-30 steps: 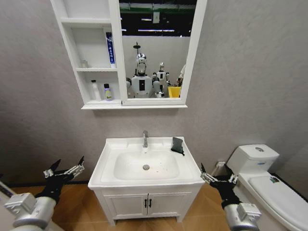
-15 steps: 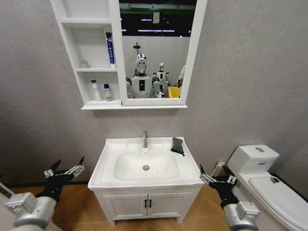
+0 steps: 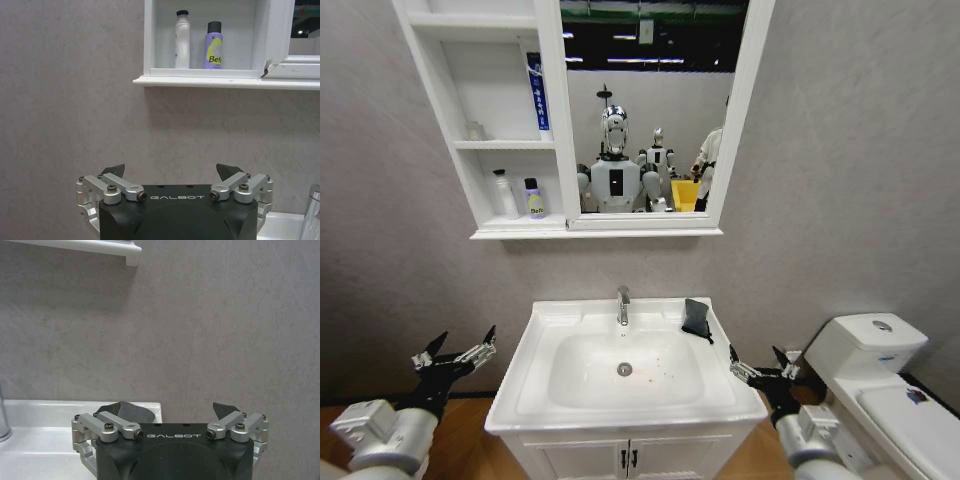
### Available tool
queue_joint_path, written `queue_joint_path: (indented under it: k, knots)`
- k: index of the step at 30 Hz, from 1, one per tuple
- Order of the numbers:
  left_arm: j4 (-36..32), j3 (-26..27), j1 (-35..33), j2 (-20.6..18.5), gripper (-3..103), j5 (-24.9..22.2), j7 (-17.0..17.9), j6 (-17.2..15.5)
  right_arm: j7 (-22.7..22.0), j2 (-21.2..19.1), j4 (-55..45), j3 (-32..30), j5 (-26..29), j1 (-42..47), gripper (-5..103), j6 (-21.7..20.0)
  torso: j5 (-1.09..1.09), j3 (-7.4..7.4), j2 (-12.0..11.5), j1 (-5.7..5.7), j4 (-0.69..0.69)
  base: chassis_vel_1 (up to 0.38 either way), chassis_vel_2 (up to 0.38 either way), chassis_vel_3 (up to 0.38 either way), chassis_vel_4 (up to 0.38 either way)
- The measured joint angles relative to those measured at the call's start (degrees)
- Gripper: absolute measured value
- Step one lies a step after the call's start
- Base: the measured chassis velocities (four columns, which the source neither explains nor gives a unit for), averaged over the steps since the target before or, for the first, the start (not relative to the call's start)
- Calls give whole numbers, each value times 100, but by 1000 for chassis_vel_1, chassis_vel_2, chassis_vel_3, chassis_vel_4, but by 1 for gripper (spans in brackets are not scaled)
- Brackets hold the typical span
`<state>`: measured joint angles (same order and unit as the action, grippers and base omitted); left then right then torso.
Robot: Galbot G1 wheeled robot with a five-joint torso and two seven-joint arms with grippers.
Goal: Move facial cleanser and shampoo from washbasin to cabinet, then wipe washbasin with towel.
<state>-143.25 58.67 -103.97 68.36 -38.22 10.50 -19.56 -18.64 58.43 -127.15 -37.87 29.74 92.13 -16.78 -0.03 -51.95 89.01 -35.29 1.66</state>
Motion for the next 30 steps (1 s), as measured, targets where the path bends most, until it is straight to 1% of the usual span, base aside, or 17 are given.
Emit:
queue_joint_path:
  k: [1, 3, 6, 8, 9, 10, 11, 12, 13, 14, 15, 17, 18, 20, 22, 25, 30]
  knots:
    - [0, 0, 0, 0, 100, 0, 0, 0, 0, 0, 0, 0, 0, 0, 100, 0, 0, 0, 0, 0, 0, 0, 0, 0, 0]
    - [0, 0, -1, 0, 100, 0, 3, -1, -100, -517, 622, 167, 645, -713, 100, -231, 5, 2, 4, 6, -2, 60, -52, -60, 29]
    - [-1, 1, -1, 0, 100, 0, 3, -1, -101, -670, 893, 257, 867, -953, 100, -260, 3, 2, 4, 6, -3, 45, -58, -63, 33]
    - [0, -1, -1, -1, 100, -1, 0, -2, -154, -1035, 1742, 741, 1579, -1831, 100, -221, 5, 1, 4, 6, 2, 0, 0, 0, 0]
    - [-1, -1, -1, -1, 100, -1, 0, -2, -214, -1103, 1980, 961, 1775, -2150, 100, -193, 6, 1, 3, 4, 1, 0, 0, 0, 0]
    - [-1, -1, -1, -1, 100, -1, 0, -2, -214, -1103, 1980, 961, 1775, -2150, 100, -193, 6, 1, 3, 4, 1, 0, 0, 0, 0]
    - [0, -1, 0, -1, 100, -1, -2, -2, -311, -1144, 2233, 1236, 1965, -2555, 100, -163, 5, 0, 2, 1, 1, 0, 0, 0, 0]
    - [0, -2, 0, -1, 100, -2, -3, -1, -455, -1143, 2519, 1577, 2156, -3000, 100, -118, 3, 0, 2, -1, -2, 0, 0, 0, 0]
    - [0, -2, 0, -1, 100, -2, -3, -1, -455, -1143, 2519, 1577, 2156, -3000, 100, -118, 3, 0, 2, -1, -2, 0, 0, 0, 0]
    - [0, -2, 0, -2, 100, -2, 0, -2, -647, -1079, 2808, 1958, 2326, -3394, 100, -56, 0, 0, 2, -1, 0, -41, 27, 51, -10]
    - [0, -2, 0, -2, 100, -2, 0, -2, -647, -1079, 2808, 1958, 2326, -3394, 100, -56, 0, 0, 2, -1, 0, -41, 27, 51, -10]
    - [0, -1, 0, -1, 100, -2, 0, -2, -1077, -837, 3242, 2580, 2634, -4006, 100, -27, 5, -1, 1, -1, -3, 0, 0, 0, 0]
    - [0, -1, 0, -1, 100, -2, 0, -2, -1077, -837, 3242, 2580, 2634, -4006, 100, -27, 5, -1, 1, -1, -3, 0, 0, 0, 0]
    - [0, -2, 0, -2, 100, -2, 1, -2, -1356, -657, 3477, 2922, 2837, -4349, 100, -96, 2, 0, 1, 0, 0, 0, 0, 0, 0]
    - [0, -1, 1, -2, 100, -2, 1, -2, -1393, -630, 3519, 2976, 2858, -4406, 100, -107, 2, 0, 2, 0, 1, 0, 0, 0, 0]
    - [0, -1, 0, -2, 100, -2, 1, -2, -1631, -415, 4043, 3395, 3121, -5019, 100, -217, 1, 0, 2, 1, 1, 0, 0, 0, 0]
    - [0, -2, 0, -2, 100, -2, -1, -2, -1689, -301, 4507, 3628, 3505, -5478, 100, -355, 2, 0, 1, 0, 0, 0, 0, 0, 0]
